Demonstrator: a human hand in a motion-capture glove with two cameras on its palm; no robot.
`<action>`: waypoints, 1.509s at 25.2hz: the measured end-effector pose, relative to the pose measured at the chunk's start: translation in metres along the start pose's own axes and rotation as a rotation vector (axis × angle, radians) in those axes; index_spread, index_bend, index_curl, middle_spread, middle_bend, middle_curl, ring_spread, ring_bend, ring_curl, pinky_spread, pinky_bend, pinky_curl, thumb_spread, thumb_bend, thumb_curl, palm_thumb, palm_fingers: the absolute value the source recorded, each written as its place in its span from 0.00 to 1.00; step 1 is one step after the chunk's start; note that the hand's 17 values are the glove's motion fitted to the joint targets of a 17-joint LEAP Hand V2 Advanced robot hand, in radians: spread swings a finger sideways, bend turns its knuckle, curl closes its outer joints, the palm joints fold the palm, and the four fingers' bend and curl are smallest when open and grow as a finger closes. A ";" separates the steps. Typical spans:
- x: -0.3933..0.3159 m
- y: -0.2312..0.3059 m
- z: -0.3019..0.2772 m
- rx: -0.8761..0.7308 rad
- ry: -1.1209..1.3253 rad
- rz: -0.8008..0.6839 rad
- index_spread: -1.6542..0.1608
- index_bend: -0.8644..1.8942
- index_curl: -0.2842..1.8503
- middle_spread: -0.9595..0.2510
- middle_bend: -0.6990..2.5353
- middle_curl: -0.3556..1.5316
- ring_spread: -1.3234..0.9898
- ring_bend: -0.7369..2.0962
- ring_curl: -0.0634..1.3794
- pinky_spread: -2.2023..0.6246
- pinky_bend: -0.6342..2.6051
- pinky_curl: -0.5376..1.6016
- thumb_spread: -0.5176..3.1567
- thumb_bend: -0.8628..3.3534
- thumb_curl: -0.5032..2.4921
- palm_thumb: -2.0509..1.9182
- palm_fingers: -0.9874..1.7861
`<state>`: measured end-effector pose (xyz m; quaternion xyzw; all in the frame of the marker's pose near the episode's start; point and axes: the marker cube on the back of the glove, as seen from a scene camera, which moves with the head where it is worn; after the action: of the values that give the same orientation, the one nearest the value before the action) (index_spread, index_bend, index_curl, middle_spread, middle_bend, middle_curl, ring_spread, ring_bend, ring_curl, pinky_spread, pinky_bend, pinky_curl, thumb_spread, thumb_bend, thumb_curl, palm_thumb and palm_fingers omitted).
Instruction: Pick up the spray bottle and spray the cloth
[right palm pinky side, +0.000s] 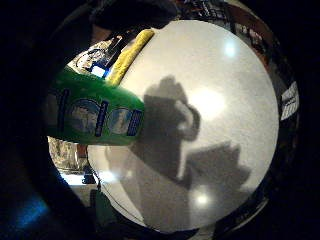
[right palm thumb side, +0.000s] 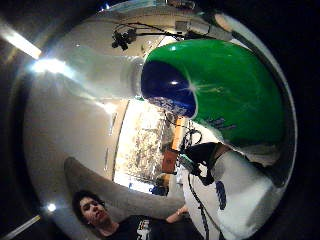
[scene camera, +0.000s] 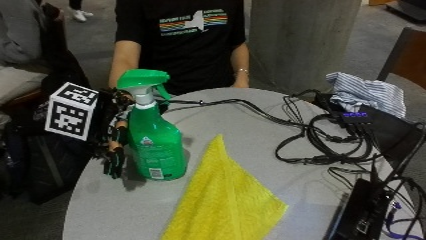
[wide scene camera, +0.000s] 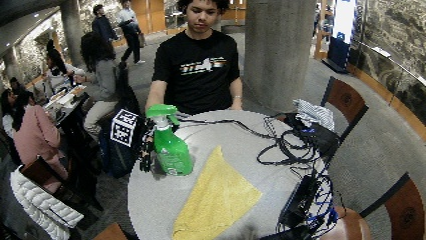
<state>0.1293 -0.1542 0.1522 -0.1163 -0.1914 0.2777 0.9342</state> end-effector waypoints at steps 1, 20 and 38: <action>0.000 -0.002 0.003 -0.003 -0.017 -0.003 0.71 0.35 0.23 0.87 0.29 0.39 0.62 0.34 0.26 0.90 0.38 0.42 0.36 0.19 0.29 0.69 0.41; -0.020 -0.005 0.016 0.081 -0.077 -0.060 0.78 0.38 0.29 0.79 0.30 0.40 0.58 0.43 0.29 0.86 0.33 0.40 0.35 0.21 0.32 0.76 0.69; -0.046 -0.030 -0.041 0.052 0.611 0.031 0.78 0.35 0.28 0.77 0.29 0.41 0.56 0.42 0.30 0.82 0.31 0.41 0.34 0.20 0.34 0.76 0.73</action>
<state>0.1249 -0.2092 0.1112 -0.1732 0.1074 0.2490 0.9468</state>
